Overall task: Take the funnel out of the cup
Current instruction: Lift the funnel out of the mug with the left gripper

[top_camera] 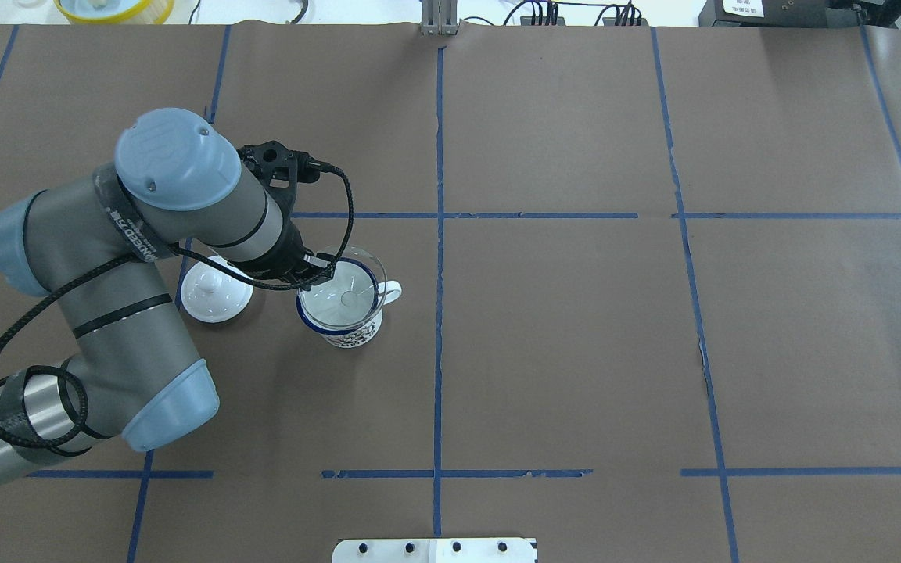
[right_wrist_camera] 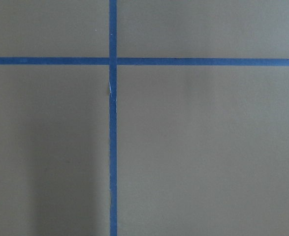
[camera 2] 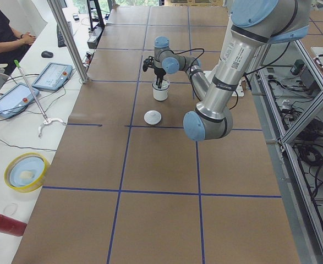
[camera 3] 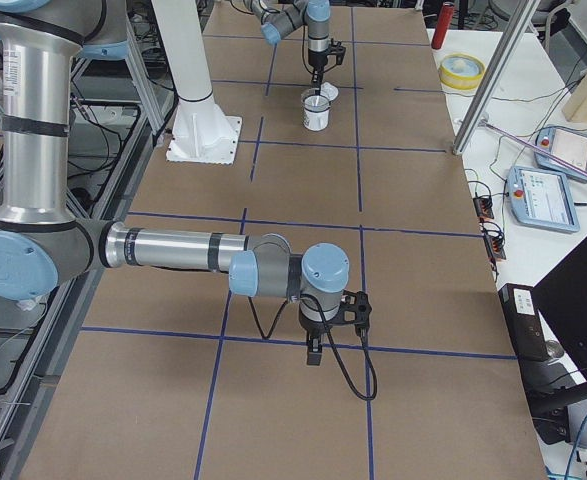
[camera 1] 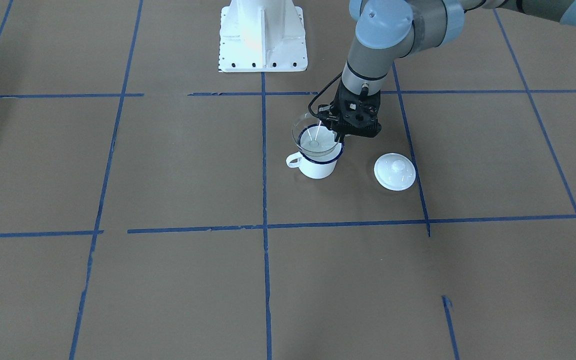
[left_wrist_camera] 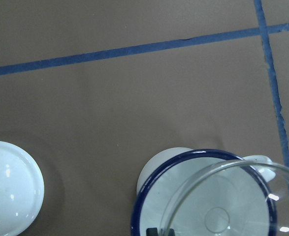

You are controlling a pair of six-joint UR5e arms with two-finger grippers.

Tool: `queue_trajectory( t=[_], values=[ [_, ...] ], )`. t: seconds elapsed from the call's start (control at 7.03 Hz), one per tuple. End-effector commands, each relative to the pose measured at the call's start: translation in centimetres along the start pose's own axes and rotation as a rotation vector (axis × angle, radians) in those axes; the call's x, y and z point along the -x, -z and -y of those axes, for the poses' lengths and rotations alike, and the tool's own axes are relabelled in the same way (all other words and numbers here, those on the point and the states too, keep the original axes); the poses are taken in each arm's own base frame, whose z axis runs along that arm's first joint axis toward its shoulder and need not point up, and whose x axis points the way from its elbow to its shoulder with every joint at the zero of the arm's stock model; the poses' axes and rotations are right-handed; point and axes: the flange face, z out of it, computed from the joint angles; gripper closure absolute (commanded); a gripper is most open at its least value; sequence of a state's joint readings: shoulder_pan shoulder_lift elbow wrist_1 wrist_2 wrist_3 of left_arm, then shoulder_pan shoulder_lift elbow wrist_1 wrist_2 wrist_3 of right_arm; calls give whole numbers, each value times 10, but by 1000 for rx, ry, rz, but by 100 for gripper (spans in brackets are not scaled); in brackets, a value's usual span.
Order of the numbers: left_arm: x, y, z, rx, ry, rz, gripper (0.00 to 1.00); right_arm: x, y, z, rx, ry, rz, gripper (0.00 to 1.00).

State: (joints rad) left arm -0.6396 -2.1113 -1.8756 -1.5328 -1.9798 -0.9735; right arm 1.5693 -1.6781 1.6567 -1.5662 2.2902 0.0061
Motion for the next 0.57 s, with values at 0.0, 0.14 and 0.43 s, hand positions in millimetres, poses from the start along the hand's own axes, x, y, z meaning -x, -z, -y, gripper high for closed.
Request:
queue_trajectory(
  t=[0.0,0.14,0.43],
  values=[
    [18,45,13,-25,31,-20,100,0,0,0,0,0,0,0],
    [30,87,21,-56,47,-13,100,0,0,0,0,0,0,0],
    [75,171,49,-104,47,-72,100,0,0,0,0,0,0,0]
  ],
)
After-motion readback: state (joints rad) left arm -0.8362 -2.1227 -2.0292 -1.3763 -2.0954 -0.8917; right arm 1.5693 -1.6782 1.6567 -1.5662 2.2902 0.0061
